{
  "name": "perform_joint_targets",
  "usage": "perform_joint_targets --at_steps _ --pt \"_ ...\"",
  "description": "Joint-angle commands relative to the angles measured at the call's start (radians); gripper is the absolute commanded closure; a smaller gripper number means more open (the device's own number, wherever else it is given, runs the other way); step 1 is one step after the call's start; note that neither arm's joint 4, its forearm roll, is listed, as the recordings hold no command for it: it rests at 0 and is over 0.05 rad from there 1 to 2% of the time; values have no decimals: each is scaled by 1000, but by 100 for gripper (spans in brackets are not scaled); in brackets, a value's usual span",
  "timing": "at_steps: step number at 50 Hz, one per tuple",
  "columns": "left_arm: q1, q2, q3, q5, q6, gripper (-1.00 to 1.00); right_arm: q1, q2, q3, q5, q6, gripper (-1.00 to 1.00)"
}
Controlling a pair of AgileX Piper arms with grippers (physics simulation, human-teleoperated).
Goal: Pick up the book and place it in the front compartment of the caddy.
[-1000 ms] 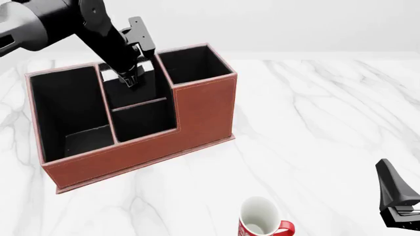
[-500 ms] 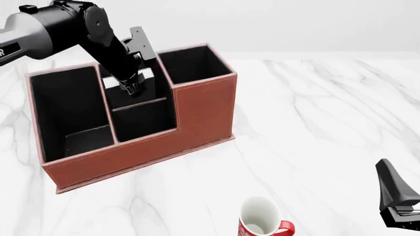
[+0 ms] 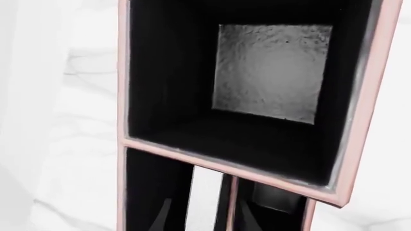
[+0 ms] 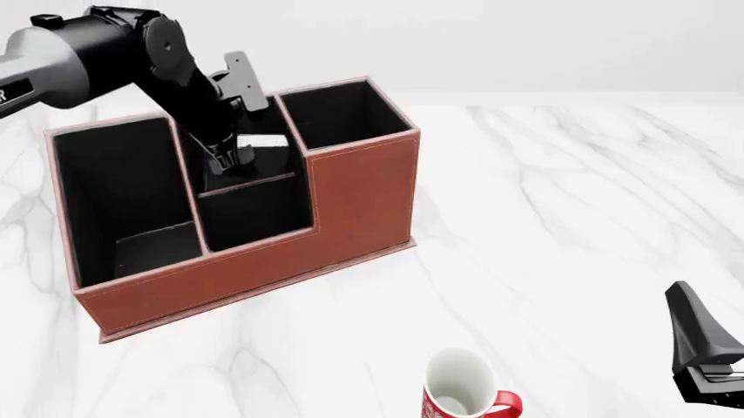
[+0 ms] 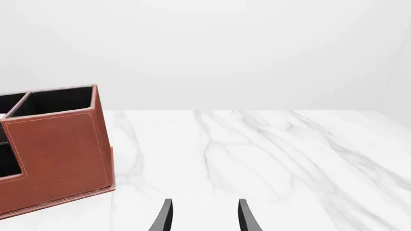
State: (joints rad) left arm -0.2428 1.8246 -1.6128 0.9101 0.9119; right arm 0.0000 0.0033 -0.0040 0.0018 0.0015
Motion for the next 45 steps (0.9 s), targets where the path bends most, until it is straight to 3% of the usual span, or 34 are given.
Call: perform_joint_targets --at_steps 1,4,12,30,41,44,45 --pt "10 -21 -1 8 27 -100 0 -1 0 1 0 -100" --pt "-14 -31 -12 14 4 -100 0 -1 0 1 0 -100" --pt "10 -87 53 0 48 -100 0 -1 0 1 0 -100" --pt "-23 -215 167 -11 50 -100 0 -1 0 1 0 -100" --pt "-84 -309 264 -32 6 -100 0 -1 0 1 0 -100" --pt "-141 -342 278 -31 -46 -100 0 -1 0 1 0 -100" --pt "-126 -355 308 -46 -26 -100 0 -1 0 1 0 -100"
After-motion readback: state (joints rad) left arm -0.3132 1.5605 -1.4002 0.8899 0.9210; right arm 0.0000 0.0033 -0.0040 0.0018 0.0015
